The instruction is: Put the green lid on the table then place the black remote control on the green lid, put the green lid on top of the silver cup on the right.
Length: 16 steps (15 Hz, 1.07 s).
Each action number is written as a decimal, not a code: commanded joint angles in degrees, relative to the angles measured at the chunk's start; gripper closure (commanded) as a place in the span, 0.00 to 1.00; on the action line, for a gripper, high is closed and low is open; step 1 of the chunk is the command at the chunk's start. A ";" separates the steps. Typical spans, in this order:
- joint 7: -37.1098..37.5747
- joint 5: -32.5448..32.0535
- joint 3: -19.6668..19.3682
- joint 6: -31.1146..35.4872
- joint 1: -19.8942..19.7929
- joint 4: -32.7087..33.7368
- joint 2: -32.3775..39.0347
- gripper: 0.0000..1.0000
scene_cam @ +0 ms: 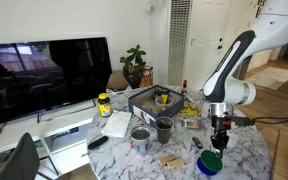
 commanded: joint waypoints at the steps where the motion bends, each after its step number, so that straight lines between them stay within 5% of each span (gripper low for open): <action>1: 3.75 -2.65 -1.69 -2.87 1.34 0.47 -3.87 0.99; 16: 36.46 -23.27 -6.06 -8.71 6.09 19.92 8.37 0.99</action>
